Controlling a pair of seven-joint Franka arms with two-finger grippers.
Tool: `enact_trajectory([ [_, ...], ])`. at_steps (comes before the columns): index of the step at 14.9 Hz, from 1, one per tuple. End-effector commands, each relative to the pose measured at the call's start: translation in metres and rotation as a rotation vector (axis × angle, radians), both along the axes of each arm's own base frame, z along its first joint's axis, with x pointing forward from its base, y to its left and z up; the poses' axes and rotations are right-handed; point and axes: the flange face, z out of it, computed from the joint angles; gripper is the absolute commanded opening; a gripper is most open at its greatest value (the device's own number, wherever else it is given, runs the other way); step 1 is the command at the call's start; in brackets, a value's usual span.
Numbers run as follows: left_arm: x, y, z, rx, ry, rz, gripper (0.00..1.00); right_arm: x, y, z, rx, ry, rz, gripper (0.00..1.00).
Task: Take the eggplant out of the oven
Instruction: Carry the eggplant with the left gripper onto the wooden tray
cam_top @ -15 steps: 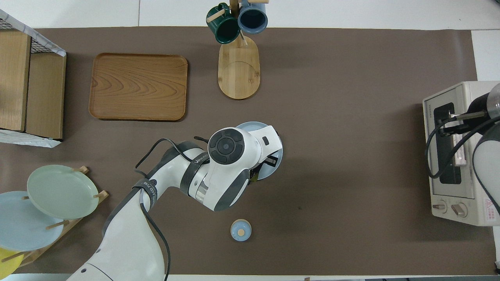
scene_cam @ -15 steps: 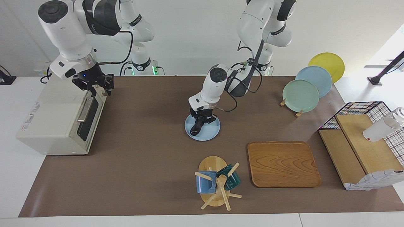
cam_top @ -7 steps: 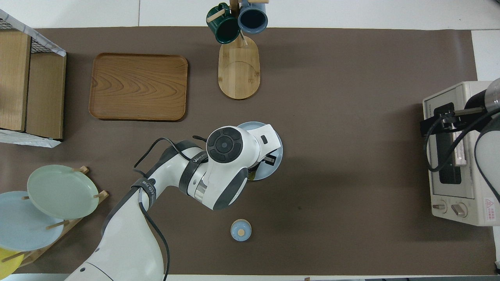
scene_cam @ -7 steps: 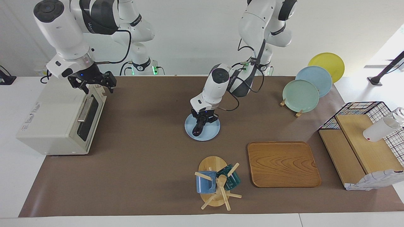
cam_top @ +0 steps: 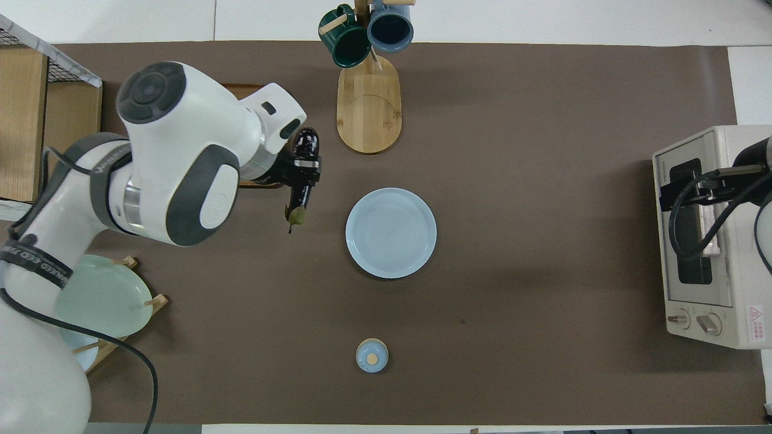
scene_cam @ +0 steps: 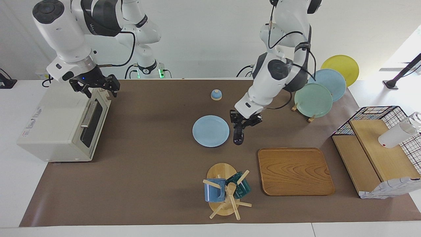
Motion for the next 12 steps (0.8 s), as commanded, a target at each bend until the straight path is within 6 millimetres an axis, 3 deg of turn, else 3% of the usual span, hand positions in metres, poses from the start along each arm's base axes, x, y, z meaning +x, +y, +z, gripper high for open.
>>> enact_trajectory([
  [1, 0.038, 0.094, -0.017, 0.049, 0.007, 0.103, 0.0, -0.002, -0.017, 0.001, 0.051, 0.019, -0.042, 1.0],
  [2, 0.052, 0.136, -0.025, 0.064, 0.003, 0.117, 0.0, -0.002, -0.016, 0.001, 0.05, 0.019, -0.044, 1.0],
  [4, 0.072, 0.165, -0.042, 0.065, -0.014, 0.153, 0.0, -0.005, -0.018, 0.005, 0.05, 0.013, -0.059, 1.0],
  [9, 0.12, 0.18, -0.102, 0.088, -0.056, 0.176, 0.0, -0.004, -0.018, 0.006, 0.049, 0.004, -0.061, 1.0],
  [12, 0.127, 0.179, -0.107, 0.121, -0.121, 0.155, 0.0, -0.005, -0.007, 0.008, 0.053, 0.007, -0.038, 1.0],
])
